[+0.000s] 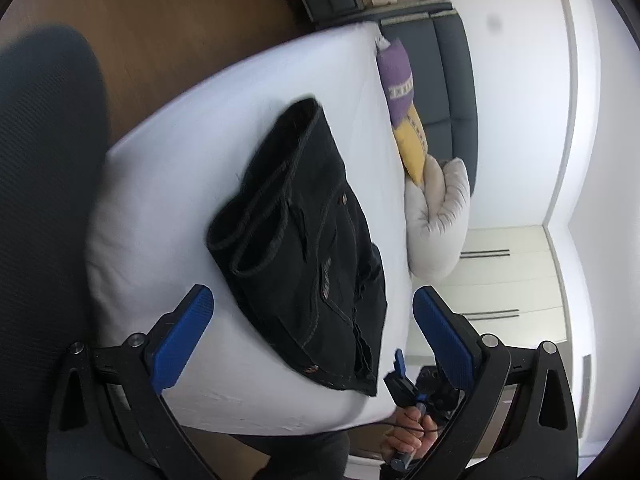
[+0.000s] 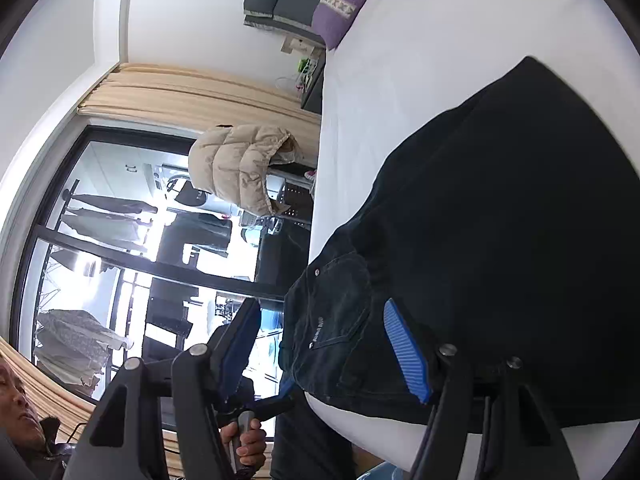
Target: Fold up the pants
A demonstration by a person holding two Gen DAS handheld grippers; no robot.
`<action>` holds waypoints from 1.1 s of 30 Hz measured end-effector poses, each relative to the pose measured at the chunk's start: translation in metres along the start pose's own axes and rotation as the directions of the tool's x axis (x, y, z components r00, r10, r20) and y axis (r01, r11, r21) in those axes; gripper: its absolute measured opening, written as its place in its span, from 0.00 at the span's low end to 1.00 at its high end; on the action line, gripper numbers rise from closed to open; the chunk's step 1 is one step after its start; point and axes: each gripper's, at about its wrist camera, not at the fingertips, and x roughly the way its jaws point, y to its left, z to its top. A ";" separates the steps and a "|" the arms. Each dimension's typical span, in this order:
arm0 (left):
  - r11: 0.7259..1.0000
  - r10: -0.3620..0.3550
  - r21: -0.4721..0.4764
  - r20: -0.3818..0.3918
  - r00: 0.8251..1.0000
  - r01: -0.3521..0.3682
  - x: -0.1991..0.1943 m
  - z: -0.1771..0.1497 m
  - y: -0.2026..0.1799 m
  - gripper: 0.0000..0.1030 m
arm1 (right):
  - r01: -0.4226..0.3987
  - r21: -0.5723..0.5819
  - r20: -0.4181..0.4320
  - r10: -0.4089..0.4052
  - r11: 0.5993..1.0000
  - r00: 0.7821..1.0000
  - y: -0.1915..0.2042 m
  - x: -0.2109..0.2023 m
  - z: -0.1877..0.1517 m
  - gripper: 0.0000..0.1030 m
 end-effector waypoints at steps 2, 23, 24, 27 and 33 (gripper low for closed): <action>0.999 -0.020 -0.029 -0.008 1.000 0.020 0.010 -0.008 0.005 0.99 | -0.007 0.005 -0.005 0.007 1.000 1.000 0.004 0.007 0.003 0.66; 0.989 -0.072 -0.131 -0.033 0.997 0.067 0.040 0.003 0.022 0.30 | 0.066 -0.038 -0.111 -0.070 0.997 0.991 0.008 0.029 0.041 0.63; 0.992 -0.053 -0.113 -0.036 0.998 0.048 0.040 0.004 0.020 0.26 | 0.084 -0.050 -0.134 -0.090 0.995 0.987 0.008 0.039 0.044 0.59; 0.999 -0.006 -0.034 -0.034 0.999 0.005 0.039 0.004 0.010 0.21 | 0.159 -0.059 -0.221 -0.168 0.986 0.961 -0.001 0.071 0.046 0.35; 0.987 0.055 0.152 -0.027 0.998 -0.050 0.037 0.001 -0.025 0.17 | 0.310 -0.080 -0.329 -0.319 0.947 0.889 -0.030 0.111 0.032 0.00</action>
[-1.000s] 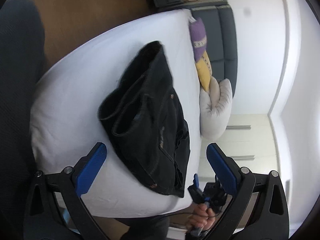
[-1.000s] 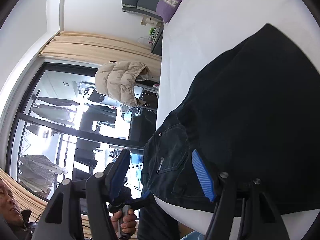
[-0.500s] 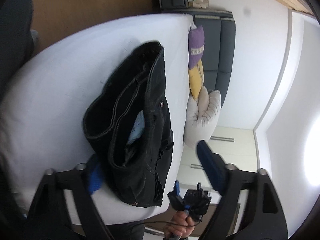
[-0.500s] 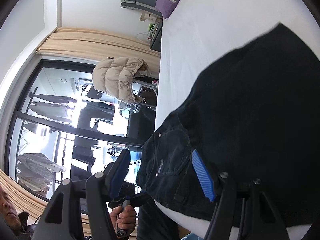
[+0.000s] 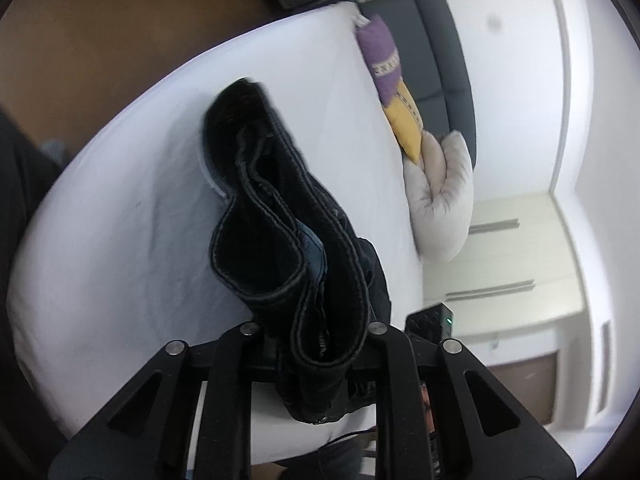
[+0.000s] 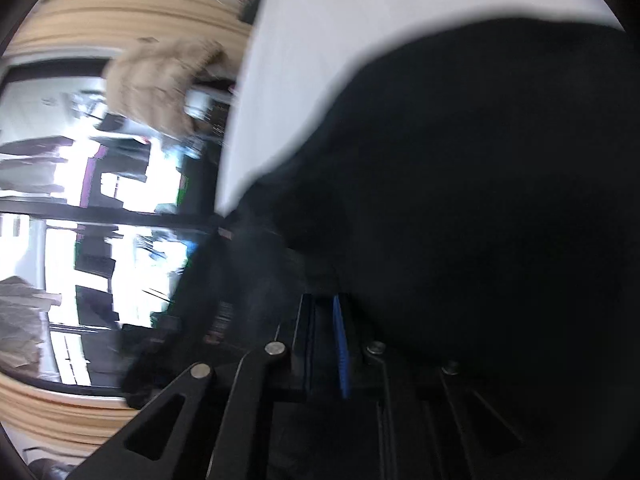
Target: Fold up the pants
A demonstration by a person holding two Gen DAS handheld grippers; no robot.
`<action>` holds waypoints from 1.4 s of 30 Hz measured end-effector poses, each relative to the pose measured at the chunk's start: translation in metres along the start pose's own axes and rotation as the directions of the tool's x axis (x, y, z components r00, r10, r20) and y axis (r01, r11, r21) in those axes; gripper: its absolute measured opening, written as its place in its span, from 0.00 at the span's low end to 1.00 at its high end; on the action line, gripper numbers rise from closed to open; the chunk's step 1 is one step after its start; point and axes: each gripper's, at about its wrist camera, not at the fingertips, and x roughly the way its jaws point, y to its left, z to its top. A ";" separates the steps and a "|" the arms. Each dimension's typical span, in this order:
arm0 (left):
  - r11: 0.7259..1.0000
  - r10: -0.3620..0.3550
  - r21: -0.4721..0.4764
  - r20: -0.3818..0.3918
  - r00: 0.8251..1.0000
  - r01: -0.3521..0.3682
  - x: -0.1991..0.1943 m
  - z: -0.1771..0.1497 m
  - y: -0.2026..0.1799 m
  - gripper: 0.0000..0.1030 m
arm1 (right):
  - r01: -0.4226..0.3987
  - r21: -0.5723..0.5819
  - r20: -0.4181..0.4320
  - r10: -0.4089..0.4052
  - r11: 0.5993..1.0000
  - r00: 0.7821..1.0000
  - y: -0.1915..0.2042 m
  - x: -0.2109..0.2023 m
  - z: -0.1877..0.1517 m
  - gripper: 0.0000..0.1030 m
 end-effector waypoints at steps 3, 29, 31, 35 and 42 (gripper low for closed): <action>0.996 0.014 0.093 -0.001 1.000 -0.014 0.001 -0.001 -0.024 0.17 | -0.022 0.024 0.015 0.021 0.999 1.000 -0.011 0.000 -0.004 0.00; 0.602 0.254 0.794 -0.284 0.925 0.078 0.175 -0.174 -0.204 0.16 | -0.172 -0.061 0.140 0.179 0.983 0.974 -0.017 -0.124 -0.020 0.79; 0.590 0.264 0.804 -0.279 0.923 0.074 0.180 -0.178 -0.207 0.16 | -0.119 -0.072 0.118 0.127 0.990 0.985 -0.014 -0.114 -0.023 0.68; 0.548 0.272 0.834 -0.259 0.927 0.072 0.195 -0.190 -0.223 0.16 | -0.078 -0.015 0.081 0.079 0.997 0.994 -0.029 -0.107 -0.019 0.49; 0.550 0.272 0.830 -0.285 0.919 0.094 0.207 -0.191 -0.229 0.16 | -0.004 -0.097 0.135 0.017 0.995 0.991 -0.023 -0.123 -0.021 0.18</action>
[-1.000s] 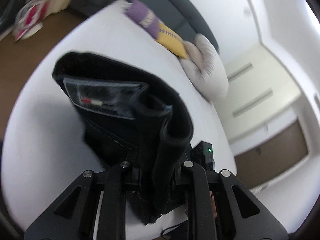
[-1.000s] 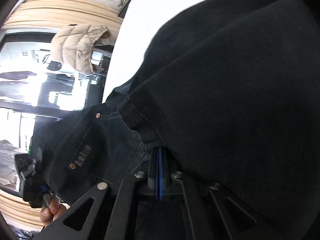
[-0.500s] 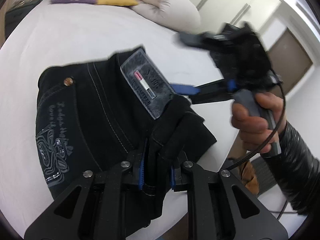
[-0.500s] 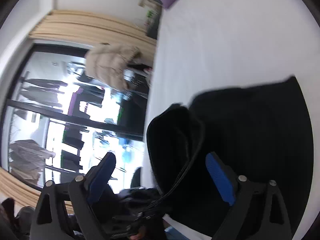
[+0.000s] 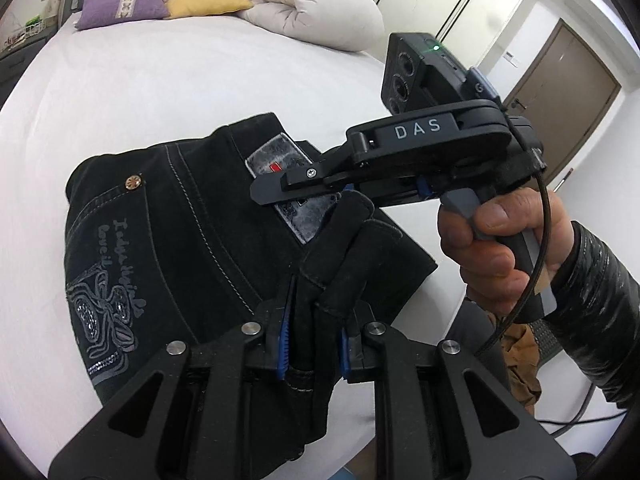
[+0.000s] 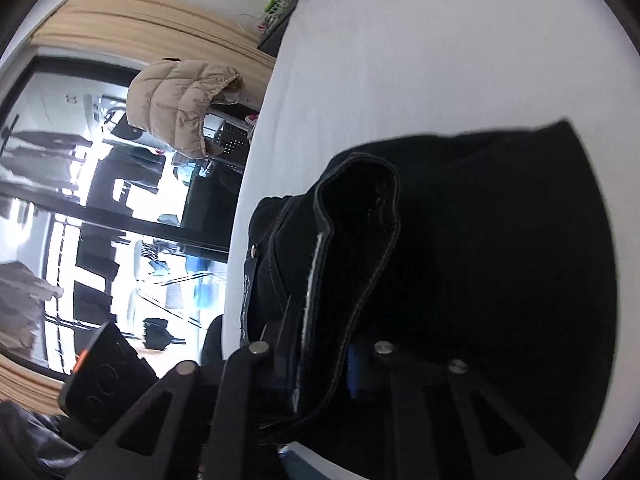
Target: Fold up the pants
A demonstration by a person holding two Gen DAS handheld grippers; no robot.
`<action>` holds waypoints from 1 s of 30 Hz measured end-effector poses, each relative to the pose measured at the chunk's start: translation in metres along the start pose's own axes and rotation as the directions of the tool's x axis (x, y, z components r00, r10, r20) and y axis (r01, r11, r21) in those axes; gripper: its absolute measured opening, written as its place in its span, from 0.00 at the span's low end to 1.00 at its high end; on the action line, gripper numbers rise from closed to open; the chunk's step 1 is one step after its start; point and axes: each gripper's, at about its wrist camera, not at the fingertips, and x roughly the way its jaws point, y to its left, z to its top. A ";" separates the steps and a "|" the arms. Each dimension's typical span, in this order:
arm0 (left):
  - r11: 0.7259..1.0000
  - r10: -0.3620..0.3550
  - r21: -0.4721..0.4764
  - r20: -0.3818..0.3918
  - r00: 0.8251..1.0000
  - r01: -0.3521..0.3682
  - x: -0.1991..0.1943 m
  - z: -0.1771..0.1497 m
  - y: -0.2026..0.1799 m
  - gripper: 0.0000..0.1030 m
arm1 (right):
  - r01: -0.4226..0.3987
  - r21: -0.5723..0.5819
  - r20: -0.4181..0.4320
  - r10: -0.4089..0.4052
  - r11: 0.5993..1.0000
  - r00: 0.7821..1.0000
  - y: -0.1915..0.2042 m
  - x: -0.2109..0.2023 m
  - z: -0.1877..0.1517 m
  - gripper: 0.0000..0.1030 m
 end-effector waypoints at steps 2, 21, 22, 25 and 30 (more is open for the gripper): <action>1.000 -0.017 0.002 0.000 1.000 0.017 0.005 0.006 -0.005 0.16 | 0.004 -0.011 0.016 -0.004 1.000 1.000 -0.001 -0.007 0.004 0.17; 0.994 -0.047 0.093 -0.096 0.994 0.056 0.081 0.042 -0.070 0.16 | 0.021 0.045 0.086 -0.025 0.999 0.996 -0.084 -0.058 0.006 0.16; 0.994 -0.043 0.094 -0.103 0.994 0.053 0.085 0.041 -0.071 0.16 | 0.021 0.046 0.085 -0.025 0.999 0.996 -0.087 -0.056 0.004 0.16; 0.994 -0.020 0.107 -0.156 0.987 0.037 0.103 0.035 -0.076 0.17 | 0.024 0.059 0.063 -0.027 0.998 0.998 -0.104 -0.048 -0.002 0.17; 0.994 -0.081 0.061 -0.162 0.983 0.092 0.097 0.034 -0.074 0.32 | -0.041 0.106 0.109 0.030 0.994 0.994 -0.113 -0.057 -0.011 0.22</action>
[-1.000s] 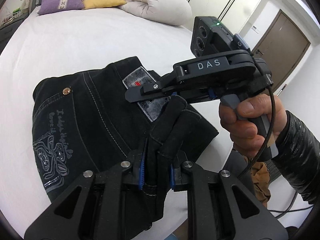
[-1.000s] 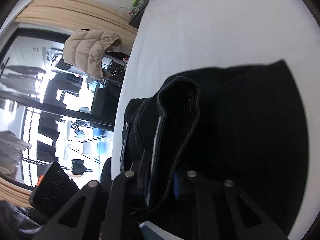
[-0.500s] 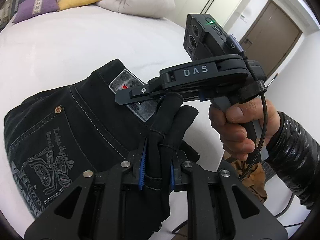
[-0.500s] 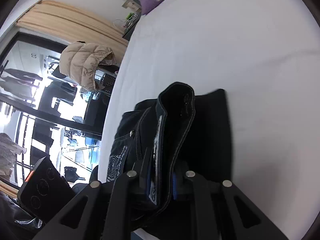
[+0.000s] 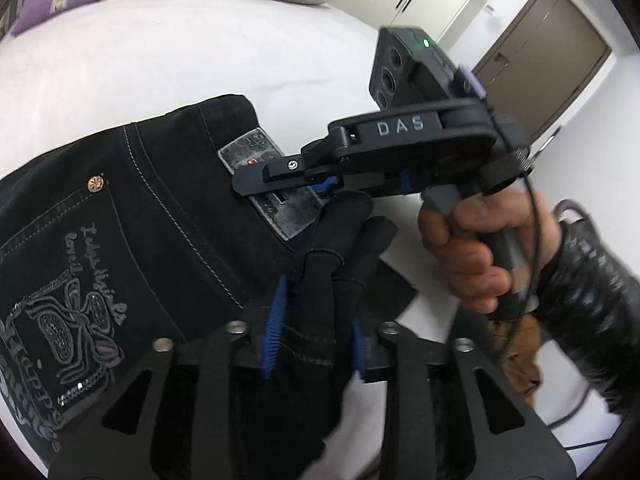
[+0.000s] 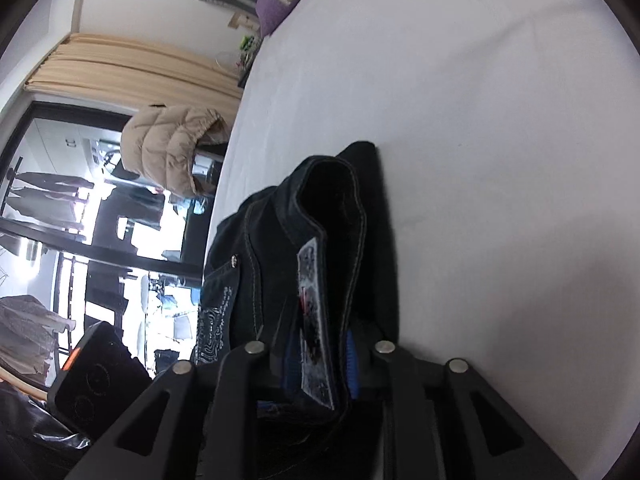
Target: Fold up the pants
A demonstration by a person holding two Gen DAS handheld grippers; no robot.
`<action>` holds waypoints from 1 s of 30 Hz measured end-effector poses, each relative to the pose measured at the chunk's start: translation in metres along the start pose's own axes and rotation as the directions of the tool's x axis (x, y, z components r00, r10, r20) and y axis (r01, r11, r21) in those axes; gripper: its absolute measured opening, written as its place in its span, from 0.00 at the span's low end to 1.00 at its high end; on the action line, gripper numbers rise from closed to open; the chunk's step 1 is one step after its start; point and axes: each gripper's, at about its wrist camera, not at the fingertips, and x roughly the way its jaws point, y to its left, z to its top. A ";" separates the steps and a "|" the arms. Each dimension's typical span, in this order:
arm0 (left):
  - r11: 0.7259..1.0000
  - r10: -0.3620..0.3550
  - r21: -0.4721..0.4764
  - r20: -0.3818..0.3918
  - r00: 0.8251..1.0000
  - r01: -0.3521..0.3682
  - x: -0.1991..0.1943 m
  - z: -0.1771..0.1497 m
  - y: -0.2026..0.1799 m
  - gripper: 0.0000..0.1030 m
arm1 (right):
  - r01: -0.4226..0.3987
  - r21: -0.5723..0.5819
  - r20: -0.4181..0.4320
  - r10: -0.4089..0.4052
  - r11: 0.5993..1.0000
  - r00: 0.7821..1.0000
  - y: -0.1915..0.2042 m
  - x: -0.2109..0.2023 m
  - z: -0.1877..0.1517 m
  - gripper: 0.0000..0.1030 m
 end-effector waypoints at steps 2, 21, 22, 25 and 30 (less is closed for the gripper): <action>0.997 -0.070 -0.039 0.010 0.997 0.071 -0.014 -0.002 0.003 0.56 | 0.025 0.004 0.019 -0.025 1.000 0.999 0.003 -0.007 -0.005 0.22; 0.947 -0.026 -0.311 0.163 0.986 0.077 -0.077 -0.001 0.145 0.27 | 0.008 0.110 0.011 -0.009 0.994 1.000 0.008 -0.008 -0.067 0.00; 0.943 -0.042 -0.319 0.166 0.985 0.094 -0.076 0.000 0.153 0.23 | -0.016 0.140 0.041 0.010 0.990 0.999 0.000 -0.012 -0.068 0.00; 0.914 -0.135 -0.354 0.193 0.972 0.197 -0.077 0.002 0.177 0.19 | -0.021 0.161 0.065 0.011 0.987 0.998 -0.003 -0.014 -0.069 0.00; 0.869 -0.229 -0.388 0.235 0.945 0.307 -0.069 -0.011 0.201 0.19 | -0.012 0.156 0.076 0.000 0.988 0.997 -0.005 -0.016 -0.071 0.00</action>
